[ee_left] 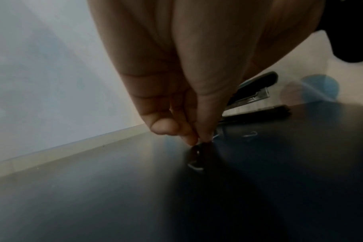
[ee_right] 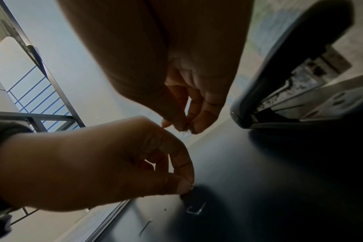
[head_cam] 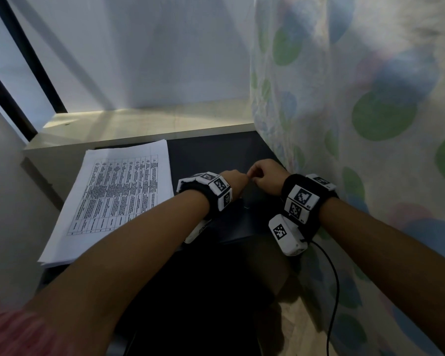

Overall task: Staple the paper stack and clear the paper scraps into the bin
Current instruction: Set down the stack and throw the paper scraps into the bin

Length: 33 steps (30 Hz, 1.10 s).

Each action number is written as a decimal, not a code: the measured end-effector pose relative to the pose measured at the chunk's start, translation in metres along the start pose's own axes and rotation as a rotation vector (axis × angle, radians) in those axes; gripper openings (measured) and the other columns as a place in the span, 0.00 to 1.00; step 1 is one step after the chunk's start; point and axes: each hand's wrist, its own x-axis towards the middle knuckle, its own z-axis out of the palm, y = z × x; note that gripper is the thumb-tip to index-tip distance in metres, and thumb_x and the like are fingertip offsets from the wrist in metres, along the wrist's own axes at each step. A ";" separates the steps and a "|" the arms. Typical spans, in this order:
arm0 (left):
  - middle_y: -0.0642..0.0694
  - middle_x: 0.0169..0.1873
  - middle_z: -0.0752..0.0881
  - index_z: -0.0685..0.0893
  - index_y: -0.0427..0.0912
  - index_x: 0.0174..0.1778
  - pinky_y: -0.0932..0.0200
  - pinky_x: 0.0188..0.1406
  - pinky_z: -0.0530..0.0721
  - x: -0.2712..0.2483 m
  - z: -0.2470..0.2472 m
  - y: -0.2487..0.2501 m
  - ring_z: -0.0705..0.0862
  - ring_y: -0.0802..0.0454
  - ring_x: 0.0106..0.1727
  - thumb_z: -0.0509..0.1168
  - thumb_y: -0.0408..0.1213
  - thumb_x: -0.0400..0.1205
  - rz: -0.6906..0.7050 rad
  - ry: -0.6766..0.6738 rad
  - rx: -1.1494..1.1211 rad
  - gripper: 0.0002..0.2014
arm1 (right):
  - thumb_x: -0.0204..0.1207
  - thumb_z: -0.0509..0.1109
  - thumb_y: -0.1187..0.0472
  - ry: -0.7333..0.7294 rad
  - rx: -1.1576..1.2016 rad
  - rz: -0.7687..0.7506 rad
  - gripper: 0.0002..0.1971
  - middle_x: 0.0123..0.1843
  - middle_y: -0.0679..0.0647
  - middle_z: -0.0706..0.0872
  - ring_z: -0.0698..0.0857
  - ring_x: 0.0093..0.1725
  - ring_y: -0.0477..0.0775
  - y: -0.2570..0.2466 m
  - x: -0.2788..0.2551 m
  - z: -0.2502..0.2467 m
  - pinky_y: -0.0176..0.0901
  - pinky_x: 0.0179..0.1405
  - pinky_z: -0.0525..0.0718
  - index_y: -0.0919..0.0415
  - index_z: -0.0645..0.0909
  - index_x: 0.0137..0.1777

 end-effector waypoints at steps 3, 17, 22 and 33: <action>0.34 0.65 0.81 0.78 0.30 0.66 0.51 0.61 0.79 -0.004 0.000 -0.004 0.82 0.38 0.65 0.59 0.34 0.84 -0.011 -0.006 0.012 0.16 | 0.75 0.64 0.73 0.007 0.008 0.011 0.11 0.58 0.62 0.86 0.79 0.49 0.49 0.001 0.000 0.000 0.39 0.52 0.76 0.66 0.83 0.53; 0.34 0.68 0.79 0.76 0.28 0.67 0.53 0.65 0.77 -0.024 0.013 -0.021 0.79 0.39 0.68 0.56 0.33 0.86 0.003 -0.091 0.150 0.16 | 0.76 0.62 0.72 -0.079 -0.039 0.058 0.11 0.47 0.53 0.79 0.78 0.49 0.50 -0.009 -0.017 0.024 0.38 0.52 0.76 0.68 0.82 0.56; 0.32 0.64 0.82 0.82 0.28 0.52 0.52 0.61 0.79 -0.027 0.010 -0.034 0.82 0.38 0.64 0.58 0.34 0.85 0.014 -0.045 0.086 0.12 | 0.76 0.62 0.71 -0.059 -0.043 0.063 0.11 0.45 0.52 0.81 0.78 0.48 0.49 -0.010 -0.020 0.017 0.36 0.49 0.75 0.67 0.83 0.55; 0.34 0.62 0.83 0.81 0.31 0.63 0.49 0.63 0.81 -0.027 0.014 -0.046 0.83 0.37 0.63 0.62 0.33 0.82 -0.112 0.053 -0.103 0.15 | 0.76 0.63 0.71 -0.055 -0.016 0.061 0.10 0.56 0.62 0.86 0.83 0.53 0.56 -0.010 -0.019 0.021 0.35 0.50 0.74 0.66 0.83 0.53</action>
